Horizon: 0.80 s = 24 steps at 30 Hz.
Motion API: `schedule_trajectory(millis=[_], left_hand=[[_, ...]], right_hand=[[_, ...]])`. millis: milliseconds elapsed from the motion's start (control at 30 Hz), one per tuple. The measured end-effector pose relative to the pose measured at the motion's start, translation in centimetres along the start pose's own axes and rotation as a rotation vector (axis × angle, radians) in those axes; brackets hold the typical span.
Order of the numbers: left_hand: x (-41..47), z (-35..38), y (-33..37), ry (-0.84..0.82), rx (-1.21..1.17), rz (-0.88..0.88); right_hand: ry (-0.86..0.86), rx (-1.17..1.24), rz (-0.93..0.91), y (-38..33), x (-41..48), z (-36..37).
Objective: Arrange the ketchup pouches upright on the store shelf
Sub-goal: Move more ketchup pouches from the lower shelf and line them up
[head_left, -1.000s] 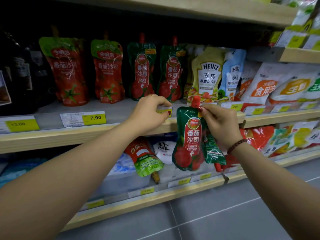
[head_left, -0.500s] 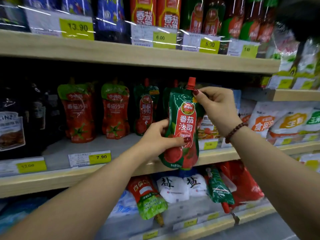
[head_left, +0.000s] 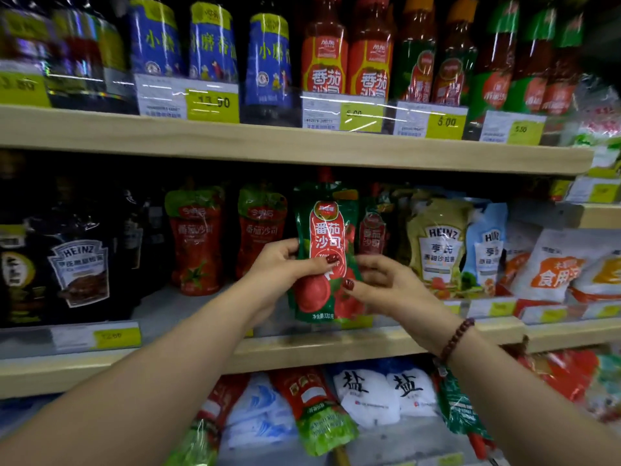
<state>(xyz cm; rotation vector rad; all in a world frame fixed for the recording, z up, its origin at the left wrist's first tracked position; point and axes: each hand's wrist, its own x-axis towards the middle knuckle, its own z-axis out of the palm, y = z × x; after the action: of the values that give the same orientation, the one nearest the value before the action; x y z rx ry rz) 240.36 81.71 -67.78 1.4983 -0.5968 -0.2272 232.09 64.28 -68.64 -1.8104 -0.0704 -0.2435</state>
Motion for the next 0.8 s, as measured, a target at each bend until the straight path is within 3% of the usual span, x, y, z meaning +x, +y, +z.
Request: schedule_trajectory(millis=[333, 567, 800], left_hand=[[-1.1, -6.7, 1.0, 0.131, 0.064, -0.031], [-2.0, -10.2, 1.4, 0.309, 0.368, 0.000], [-2.1, -11.7, 0.5, 0.446, 0.358, 0.020]], right_hand=[[-0.037, 0.116, -0.117, -0.5, 3.4, 8.1], [-0.036, 0.163, -0.174, 0.0, 5.9, 11.8], [-0.068, 0.010, -0.244, 0.9, 7.2, 14.0]])
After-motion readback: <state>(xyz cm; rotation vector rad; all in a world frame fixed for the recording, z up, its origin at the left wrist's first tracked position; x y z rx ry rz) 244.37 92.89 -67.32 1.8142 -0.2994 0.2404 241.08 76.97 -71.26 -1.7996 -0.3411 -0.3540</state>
